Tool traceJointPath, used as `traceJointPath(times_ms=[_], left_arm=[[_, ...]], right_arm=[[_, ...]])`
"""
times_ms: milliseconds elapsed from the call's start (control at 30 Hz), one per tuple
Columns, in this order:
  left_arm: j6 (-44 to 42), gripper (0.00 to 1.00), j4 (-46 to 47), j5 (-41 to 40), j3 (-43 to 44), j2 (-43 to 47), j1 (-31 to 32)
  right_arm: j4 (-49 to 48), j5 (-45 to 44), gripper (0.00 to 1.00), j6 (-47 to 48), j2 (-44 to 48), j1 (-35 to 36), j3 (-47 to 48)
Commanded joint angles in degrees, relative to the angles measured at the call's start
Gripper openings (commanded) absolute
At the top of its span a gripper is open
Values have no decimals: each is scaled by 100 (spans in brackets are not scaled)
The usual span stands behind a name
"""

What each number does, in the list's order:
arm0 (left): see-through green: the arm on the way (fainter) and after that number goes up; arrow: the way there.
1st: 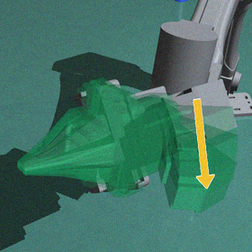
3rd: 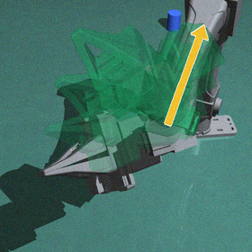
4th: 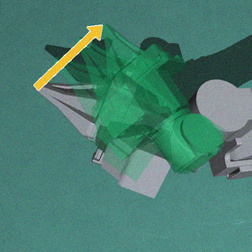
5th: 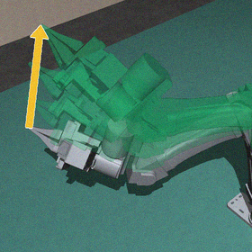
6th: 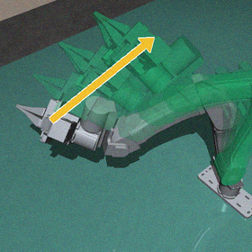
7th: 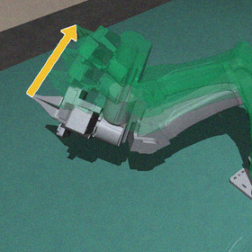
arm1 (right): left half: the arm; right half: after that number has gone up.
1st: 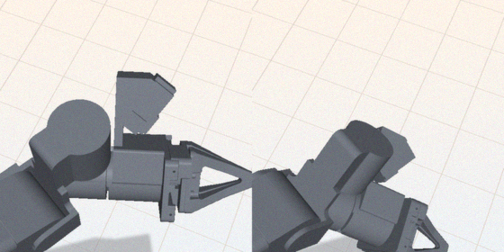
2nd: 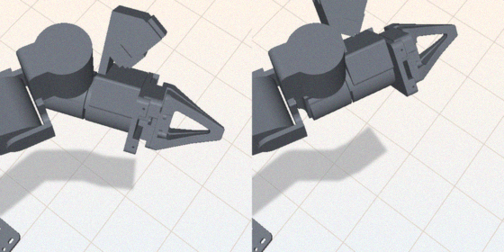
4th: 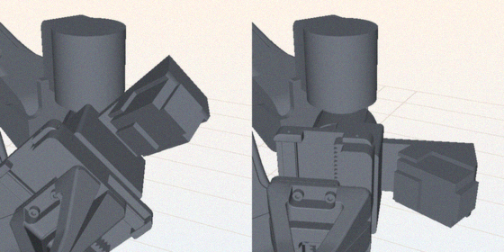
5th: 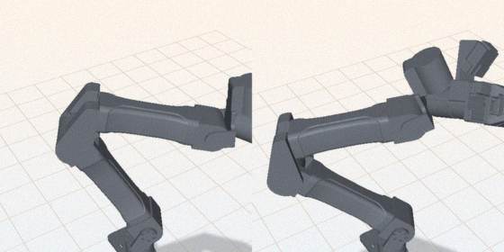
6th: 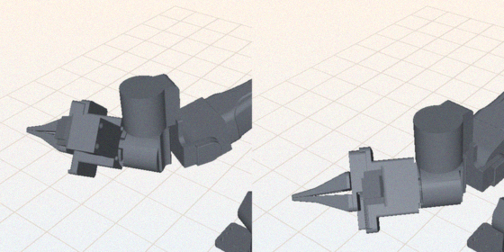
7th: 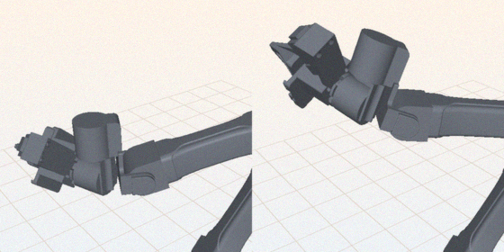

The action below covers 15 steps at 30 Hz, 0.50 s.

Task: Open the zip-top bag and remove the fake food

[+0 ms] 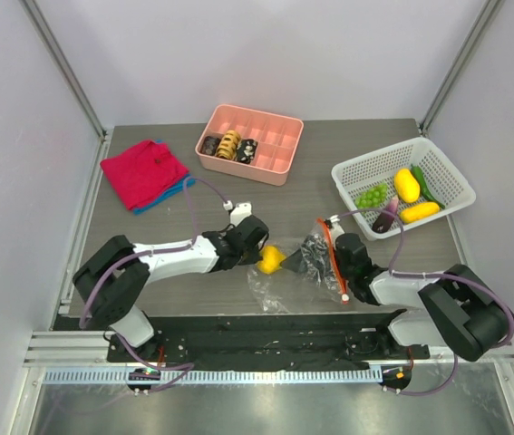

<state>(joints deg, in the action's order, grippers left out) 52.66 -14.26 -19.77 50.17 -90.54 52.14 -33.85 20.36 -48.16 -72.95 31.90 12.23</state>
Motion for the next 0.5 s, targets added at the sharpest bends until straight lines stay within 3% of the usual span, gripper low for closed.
traceJointPath(times_ms=[0, 167, 367, 467], left_arm=[[104, 0, 819, 508, 238, -297, -11], [148, 0, 943, 685, 423, -604, 86], [218, 0, 1022, 720, 467, -710, 235], [253, 0, 1101, 773, 502, -816, 323]], right_arm=[[-666, 169, 80, 70, -263, 27, 139], [-1115, 311, 84, -9, -623, 35, 122], [-1361, 302, 99, 17, -852, 27, 183], [-1703, 337, 100, 26, -1089, 53, 210]])
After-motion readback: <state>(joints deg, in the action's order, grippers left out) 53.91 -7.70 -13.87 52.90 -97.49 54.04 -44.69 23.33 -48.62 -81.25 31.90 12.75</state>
